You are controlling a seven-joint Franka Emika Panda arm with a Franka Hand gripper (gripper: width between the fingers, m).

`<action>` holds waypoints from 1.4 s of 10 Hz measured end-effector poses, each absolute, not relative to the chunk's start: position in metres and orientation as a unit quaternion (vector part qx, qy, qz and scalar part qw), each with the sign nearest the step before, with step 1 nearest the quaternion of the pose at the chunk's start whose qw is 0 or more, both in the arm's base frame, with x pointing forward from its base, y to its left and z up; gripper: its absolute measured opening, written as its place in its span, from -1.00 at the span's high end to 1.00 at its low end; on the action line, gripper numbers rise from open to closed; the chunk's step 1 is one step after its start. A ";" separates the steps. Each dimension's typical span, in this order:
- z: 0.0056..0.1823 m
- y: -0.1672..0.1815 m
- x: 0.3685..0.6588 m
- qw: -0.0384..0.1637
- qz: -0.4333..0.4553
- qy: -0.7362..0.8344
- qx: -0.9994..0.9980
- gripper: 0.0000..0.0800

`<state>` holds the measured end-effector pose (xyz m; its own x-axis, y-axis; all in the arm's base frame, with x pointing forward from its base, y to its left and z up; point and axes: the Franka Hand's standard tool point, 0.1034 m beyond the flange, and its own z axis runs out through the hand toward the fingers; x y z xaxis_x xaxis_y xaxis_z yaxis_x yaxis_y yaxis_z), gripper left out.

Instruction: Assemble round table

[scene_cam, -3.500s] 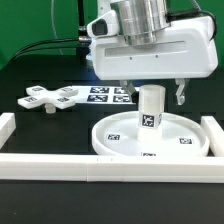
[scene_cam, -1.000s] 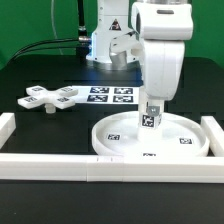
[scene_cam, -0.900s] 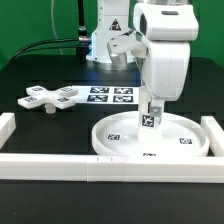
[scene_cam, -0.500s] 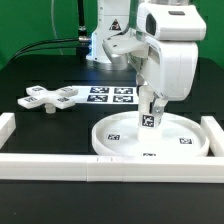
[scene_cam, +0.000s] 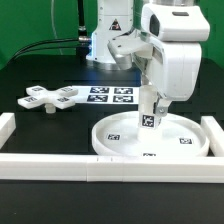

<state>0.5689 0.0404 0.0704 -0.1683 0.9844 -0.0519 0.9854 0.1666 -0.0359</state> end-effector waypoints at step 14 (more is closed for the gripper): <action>0.070 0.042 0.567 0.016 -0.027 0.472 0.881 -0.02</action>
Offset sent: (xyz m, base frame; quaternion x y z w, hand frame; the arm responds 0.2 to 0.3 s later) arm 0.0005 -0.0011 0.0008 -0.0011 0.0030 -0.0022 1.0000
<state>0.5671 0.0418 0.0702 0.5525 0.8312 -0.0620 0.8329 -0.5534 0.0030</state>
